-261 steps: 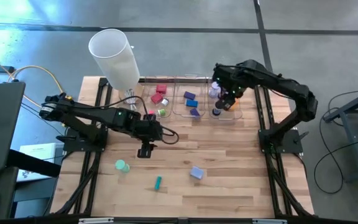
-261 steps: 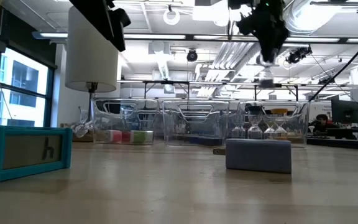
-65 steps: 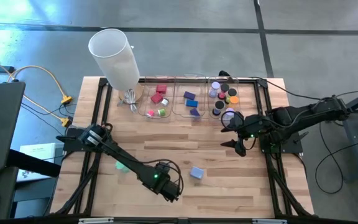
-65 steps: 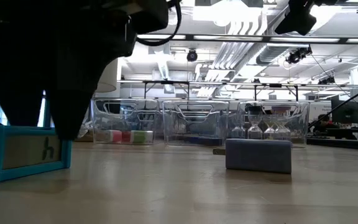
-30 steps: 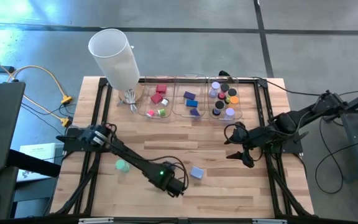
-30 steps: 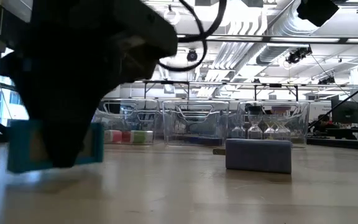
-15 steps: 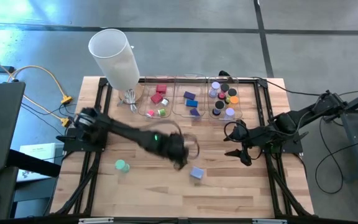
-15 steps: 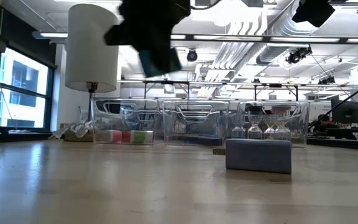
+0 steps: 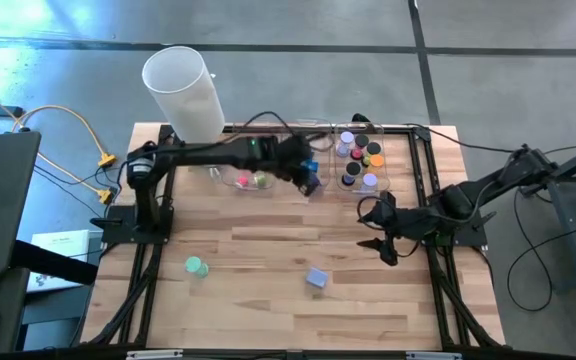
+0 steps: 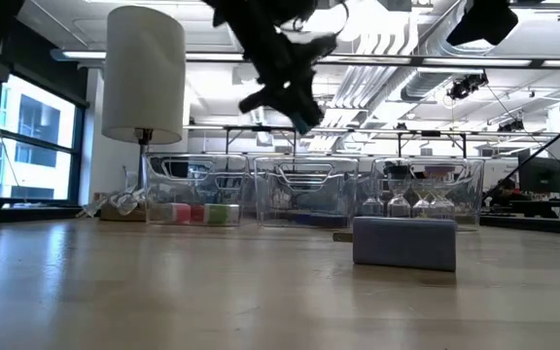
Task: Pick & Place Office items
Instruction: Put the light blue digital clock into the middle transparent bin
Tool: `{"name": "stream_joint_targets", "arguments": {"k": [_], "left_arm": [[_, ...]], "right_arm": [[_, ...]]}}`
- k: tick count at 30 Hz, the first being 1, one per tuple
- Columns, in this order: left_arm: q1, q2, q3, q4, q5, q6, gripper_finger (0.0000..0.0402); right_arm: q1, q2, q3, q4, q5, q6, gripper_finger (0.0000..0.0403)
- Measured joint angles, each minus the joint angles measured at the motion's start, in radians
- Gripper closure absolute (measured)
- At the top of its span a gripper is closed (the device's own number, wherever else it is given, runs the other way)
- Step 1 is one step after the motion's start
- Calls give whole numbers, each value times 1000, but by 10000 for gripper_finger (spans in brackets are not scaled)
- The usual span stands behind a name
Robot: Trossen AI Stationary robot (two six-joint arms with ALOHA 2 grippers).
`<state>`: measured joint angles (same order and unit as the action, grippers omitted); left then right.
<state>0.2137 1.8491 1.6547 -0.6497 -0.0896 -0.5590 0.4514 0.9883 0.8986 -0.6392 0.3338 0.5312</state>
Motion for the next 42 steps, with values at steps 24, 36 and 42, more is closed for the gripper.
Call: {"name": "stream_joint_targets", "arguments": {"k": [24,36,42], "left_arm": [[187,179,0,65,143,146,348],[212,239,-2,72,207,167,348],[212,239,-1,76,207,167,348]], "right_arm": [[9,67,0,1,125,42,114],[9,67,0,1,139,52,114],[9,67,0,0,137,52,114]]}}
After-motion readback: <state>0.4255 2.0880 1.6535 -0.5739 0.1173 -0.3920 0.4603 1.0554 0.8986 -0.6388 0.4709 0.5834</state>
